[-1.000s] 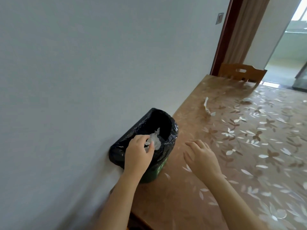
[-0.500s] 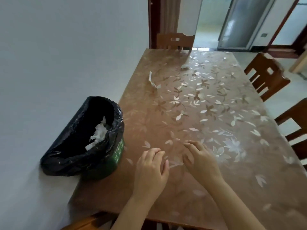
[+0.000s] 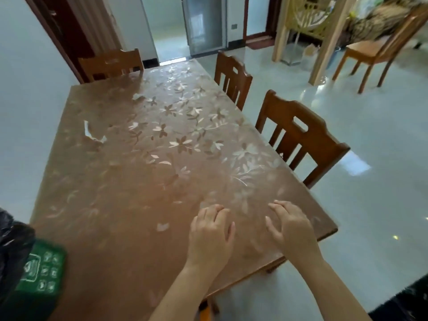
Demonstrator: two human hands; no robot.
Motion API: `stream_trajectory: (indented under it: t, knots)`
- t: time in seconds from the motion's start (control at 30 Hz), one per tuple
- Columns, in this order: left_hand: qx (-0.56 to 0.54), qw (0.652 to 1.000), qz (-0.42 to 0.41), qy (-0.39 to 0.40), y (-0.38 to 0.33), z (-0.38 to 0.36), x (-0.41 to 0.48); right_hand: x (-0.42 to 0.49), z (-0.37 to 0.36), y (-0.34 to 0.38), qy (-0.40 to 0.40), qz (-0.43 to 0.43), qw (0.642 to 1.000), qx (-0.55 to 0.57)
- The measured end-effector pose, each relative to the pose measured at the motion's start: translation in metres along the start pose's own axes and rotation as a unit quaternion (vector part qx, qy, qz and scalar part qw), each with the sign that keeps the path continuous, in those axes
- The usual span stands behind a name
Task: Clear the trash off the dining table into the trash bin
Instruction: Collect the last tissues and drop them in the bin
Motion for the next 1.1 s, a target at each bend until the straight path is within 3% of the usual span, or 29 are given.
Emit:
stream_trajectory:
  t: [0.4, 0.77, 1.1]
  knots:
    - [-0.106, 0.974, -0.173, 0.101, -0.218, -0.143, 0.008, -0.040, 0.137, -0.220, -0.077, -0.149, 0.982, -0.089]
    - [-0.171, 0.917, -0.303, 0.194, -0.387, -0.236, -0.023, -0.115, 0.235, -0.354, -0.158, -0.315, 0.926, -0.135]
    - [-0.220, 0.890, -0.337, 0.215, -0.519, -0.348, 0.003, -0.069, 0.288, -0.487, -0.178, -0.354, 0.902, -0.174]
Point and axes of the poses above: each hand's wrist, its own x-axis towards the middle knuckle, its own z-axis out of the back of the hand, y = z × x, the point moved 7 cm from there along x, towards the middle knuckle, and after that the axes turned 11 degrees about -y, right-handed, at the moved point
